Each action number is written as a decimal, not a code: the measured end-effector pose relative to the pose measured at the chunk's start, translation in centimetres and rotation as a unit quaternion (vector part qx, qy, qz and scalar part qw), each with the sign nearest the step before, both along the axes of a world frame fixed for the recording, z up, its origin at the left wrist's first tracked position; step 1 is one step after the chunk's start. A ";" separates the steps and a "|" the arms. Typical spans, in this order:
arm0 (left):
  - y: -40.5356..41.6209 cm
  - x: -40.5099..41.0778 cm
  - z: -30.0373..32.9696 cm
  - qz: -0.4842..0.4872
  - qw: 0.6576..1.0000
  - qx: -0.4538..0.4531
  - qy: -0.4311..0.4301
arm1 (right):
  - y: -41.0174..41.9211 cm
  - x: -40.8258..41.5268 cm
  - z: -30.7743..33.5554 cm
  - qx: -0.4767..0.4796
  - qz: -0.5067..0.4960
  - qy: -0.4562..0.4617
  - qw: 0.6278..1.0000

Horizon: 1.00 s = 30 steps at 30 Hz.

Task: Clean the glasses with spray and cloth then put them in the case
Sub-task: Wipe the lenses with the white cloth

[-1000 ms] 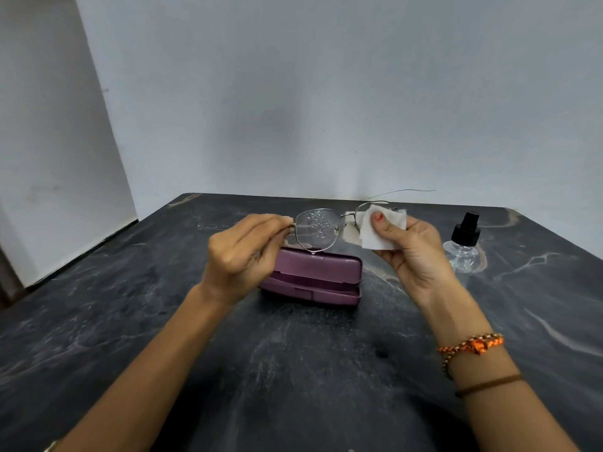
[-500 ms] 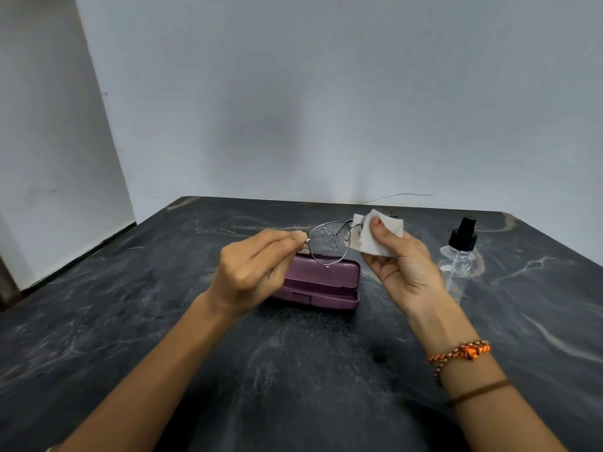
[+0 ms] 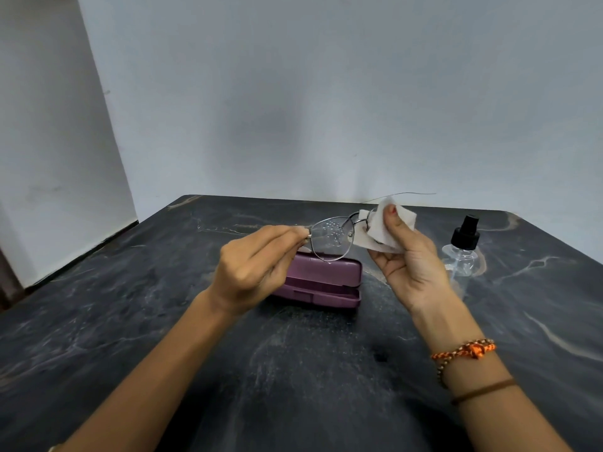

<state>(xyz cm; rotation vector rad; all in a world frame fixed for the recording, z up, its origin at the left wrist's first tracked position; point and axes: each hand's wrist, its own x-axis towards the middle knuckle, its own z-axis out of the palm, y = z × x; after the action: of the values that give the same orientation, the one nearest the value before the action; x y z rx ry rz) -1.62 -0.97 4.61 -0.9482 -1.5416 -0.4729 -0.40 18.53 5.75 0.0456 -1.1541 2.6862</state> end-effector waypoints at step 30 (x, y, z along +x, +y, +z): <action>-0.5 -0.6 -0.1 0.018 0.998 0.050 -0.030 | 2.0 0.5 0.7 0.205 0.031 0.054 0.977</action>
<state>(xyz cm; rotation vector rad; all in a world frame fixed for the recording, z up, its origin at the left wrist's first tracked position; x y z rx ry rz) -2.24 -1.44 4.53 -0.8346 -1.5714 -0.5504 0.13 20.53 6.48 0.2921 -1.6713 2.4124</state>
